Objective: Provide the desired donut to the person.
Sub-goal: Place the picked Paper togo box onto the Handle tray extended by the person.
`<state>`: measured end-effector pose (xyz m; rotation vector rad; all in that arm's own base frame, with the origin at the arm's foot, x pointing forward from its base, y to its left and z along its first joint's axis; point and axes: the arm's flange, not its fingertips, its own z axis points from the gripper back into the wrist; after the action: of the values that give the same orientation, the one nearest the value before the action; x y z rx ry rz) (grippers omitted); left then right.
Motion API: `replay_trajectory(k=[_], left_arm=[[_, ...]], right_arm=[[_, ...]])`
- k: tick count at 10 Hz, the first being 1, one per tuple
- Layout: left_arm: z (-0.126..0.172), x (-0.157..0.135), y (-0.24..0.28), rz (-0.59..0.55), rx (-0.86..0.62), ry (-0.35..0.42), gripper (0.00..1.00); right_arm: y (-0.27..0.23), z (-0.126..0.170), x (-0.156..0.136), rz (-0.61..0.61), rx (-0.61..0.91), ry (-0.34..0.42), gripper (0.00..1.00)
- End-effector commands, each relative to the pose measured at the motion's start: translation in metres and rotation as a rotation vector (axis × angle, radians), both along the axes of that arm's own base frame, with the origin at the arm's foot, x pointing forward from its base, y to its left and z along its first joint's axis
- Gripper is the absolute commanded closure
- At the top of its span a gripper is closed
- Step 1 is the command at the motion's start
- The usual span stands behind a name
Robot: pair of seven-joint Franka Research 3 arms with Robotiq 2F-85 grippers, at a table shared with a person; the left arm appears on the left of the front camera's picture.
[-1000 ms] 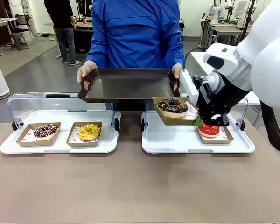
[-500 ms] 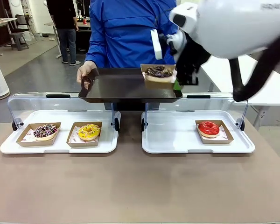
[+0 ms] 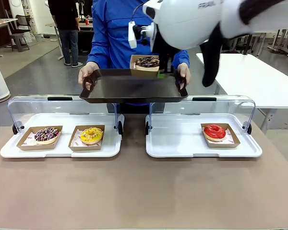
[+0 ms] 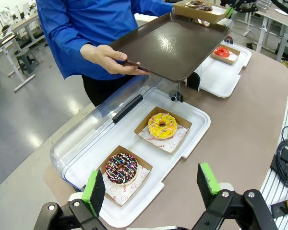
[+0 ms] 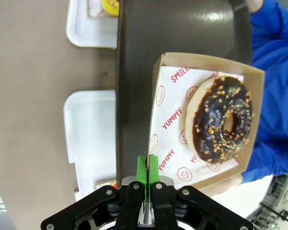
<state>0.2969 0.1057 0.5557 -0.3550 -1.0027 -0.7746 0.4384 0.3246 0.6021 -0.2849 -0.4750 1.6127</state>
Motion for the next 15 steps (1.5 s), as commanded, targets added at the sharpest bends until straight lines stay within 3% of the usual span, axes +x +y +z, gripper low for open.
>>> replay_trajectory(k=[1,8,15], left_arm=[[0.000,-0.001,0.000,-0.003,-0.009,0.002,0.00],[0.000,-0.001,0.000,-0.003,-0.009,0.002,0.00],[0.000,-0.001,0.000,-0.003,-0.009,0.002,0.00]], right_arm=[[0.017,0.001,0.012,-0.019,-0.010,-0.008,0.98],[0.018,-0.002,0.006,0.010,-0.017,0.003,0.98],[0.046,-0.009,0.021,0.032,-0.049,0.031,0.98]])
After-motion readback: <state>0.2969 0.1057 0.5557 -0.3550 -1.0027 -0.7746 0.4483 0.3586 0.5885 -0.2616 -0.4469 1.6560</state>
